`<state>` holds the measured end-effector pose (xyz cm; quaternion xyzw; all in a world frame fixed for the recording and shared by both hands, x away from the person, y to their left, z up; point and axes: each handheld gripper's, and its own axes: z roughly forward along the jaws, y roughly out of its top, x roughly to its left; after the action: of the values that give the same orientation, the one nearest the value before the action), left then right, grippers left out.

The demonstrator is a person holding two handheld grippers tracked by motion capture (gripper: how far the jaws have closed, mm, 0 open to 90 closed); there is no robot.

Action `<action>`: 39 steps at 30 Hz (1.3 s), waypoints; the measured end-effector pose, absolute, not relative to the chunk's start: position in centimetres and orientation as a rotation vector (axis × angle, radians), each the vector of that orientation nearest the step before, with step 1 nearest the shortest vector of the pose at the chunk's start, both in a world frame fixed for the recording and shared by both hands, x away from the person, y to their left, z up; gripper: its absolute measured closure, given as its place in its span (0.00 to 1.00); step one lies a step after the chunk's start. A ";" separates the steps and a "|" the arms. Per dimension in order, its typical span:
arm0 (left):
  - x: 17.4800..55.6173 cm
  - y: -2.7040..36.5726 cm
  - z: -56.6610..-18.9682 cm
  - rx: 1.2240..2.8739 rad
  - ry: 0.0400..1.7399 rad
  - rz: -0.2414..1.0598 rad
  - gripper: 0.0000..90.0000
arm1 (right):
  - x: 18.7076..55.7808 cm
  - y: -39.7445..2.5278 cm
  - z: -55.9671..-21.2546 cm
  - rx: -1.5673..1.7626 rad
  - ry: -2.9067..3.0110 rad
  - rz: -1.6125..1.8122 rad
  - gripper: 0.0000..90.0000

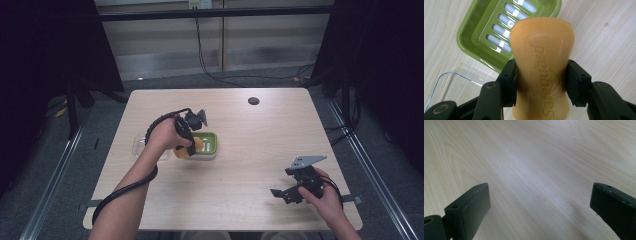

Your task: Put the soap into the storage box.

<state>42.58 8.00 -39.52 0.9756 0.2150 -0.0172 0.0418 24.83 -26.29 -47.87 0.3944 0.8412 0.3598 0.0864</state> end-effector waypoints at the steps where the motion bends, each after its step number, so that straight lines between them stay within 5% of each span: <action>1: 42.6 8.0 -39.5 2.980 0.661 -0.045 0.55 | 24.8 -26.3 -47.9 1.175 2.507 1.072 0.03; 39: 44.0 7.9 -39.4 2.987 0.654 -0.032 0.55 | 24.9 -26.1 -48.1 1.176 2.523 1.056 0.03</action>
<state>44.04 7.89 -39.42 0.9760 0.2136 -0.0105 0.0418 24.89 -26.10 -48.12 0.3936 0.8447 0.3533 0.0820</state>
